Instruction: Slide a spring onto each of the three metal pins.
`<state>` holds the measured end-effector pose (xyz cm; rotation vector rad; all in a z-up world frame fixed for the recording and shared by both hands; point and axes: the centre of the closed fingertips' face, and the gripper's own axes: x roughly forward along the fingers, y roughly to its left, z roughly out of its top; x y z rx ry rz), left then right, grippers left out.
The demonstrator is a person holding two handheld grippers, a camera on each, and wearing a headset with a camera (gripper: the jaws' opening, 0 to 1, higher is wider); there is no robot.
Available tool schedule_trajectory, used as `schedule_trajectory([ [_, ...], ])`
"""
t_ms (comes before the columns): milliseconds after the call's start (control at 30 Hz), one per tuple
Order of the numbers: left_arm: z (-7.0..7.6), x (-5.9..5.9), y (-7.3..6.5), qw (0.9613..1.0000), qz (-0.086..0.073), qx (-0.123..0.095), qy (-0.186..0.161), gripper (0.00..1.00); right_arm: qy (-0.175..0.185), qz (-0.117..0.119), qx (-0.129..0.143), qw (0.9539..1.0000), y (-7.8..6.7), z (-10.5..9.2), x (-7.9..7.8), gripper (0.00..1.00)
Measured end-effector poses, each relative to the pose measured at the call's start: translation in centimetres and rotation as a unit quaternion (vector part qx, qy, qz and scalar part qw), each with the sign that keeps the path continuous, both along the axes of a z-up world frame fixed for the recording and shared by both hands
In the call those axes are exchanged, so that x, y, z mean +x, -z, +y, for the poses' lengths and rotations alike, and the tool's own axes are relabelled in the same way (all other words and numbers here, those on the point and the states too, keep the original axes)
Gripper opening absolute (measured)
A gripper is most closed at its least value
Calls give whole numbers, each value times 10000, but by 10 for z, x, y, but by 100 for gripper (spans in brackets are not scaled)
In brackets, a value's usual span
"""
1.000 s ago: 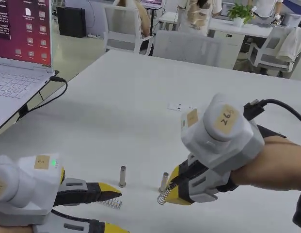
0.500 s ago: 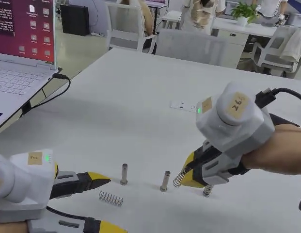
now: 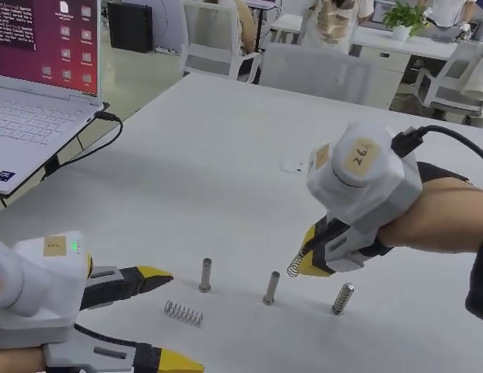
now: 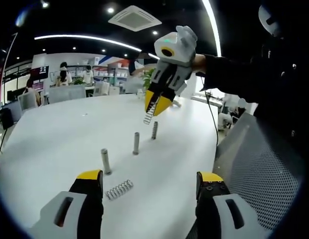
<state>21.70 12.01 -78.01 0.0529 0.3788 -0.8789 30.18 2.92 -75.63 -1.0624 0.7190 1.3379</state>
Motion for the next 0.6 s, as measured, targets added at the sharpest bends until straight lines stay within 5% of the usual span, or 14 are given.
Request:
schedule_trajectory([
  [600,12,5,2,9998,-72,65,-191,81,-140,179,-185,9996,13,13,7,8],
])
